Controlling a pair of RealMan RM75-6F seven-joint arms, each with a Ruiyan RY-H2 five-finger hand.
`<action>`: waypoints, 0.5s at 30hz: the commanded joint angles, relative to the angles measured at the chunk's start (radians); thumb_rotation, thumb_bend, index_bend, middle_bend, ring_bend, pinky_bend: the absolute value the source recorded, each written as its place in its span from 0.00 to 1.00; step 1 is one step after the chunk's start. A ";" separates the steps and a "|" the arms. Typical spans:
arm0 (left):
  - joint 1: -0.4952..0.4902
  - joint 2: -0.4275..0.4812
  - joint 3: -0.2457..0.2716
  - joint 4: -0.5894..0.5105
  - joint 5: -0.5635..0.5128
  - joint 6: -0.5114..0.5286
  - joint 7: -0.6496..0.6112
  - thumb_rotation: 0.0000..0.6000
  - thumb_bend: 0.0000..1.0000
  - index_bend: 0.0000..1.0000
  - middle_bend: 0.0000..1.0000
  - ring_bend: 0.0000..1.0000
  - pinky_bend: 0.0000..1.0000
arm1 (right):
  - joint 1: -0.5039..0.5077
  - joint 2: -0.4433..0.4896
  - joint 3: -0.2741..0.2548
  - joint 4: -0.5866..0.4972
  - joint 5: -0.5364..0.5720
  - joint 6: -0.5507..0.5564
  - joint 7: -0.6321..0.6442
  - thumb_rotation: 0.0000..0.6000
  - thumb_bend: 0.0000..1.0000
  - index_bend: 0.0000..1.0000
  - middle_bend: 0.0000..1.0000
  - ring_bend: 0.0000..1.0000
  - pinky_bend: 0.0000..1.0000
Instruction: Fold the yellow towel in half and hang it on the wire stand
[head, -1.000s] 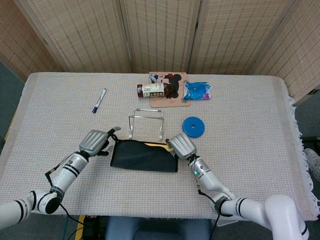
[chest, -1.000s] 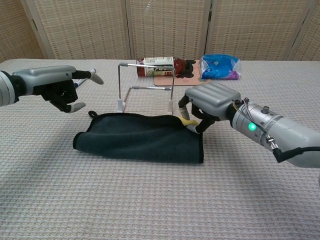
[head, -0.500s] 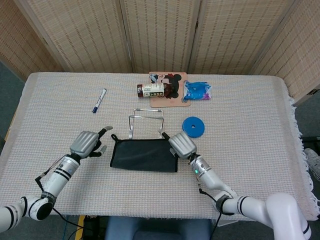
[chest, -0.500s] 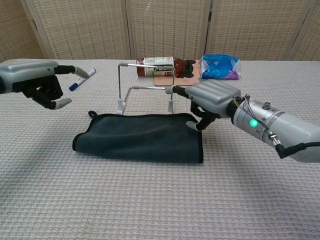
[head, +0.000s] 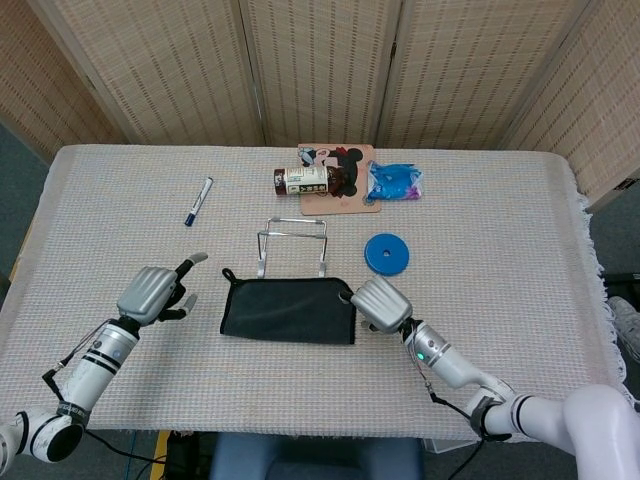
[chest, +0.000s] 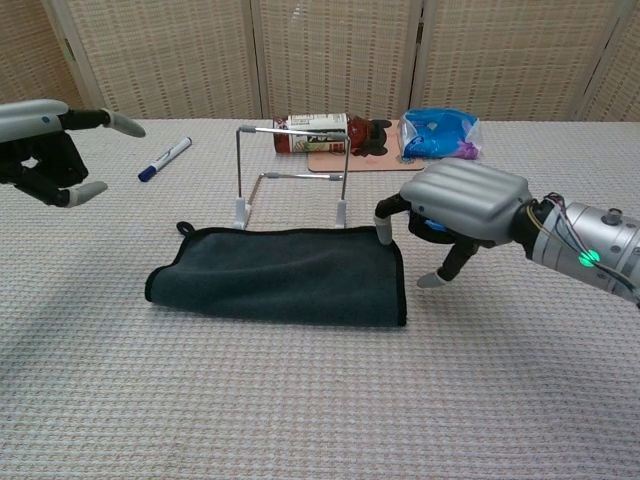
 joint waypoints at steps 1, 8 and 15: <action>0.007 0.006 0.004 -0.008 0.003 0.006 -0.001 1.00 0.51 0.13 0.97 0.80 0.89 | 0.001 -0.009 -0.018 0.041 -0.025 0.008 0.006 1.00 0.08 0.43 0.91 1.00 1.00; 0.024 0.018 0.008 -0.019 0.000 0.015 -0.001 1.00 0.51 0.13 0.97 0.80 0.89 | 0.017 -0.054 -0.025 0.132 -0.046 -0.001 0.019 1.00 0.08 0.45 0.92 1.00 1.00; 0.032 0.019 0.003 -0.014 -0.008 0.015 -0.009 1.00 0.51 0.13 0.97 0.80 0.89 | 0.028 -0.086 -0.023 0.173 -0.051 -0.007 0.025 1.00 0.11 0.45 0.92 1.00 1.00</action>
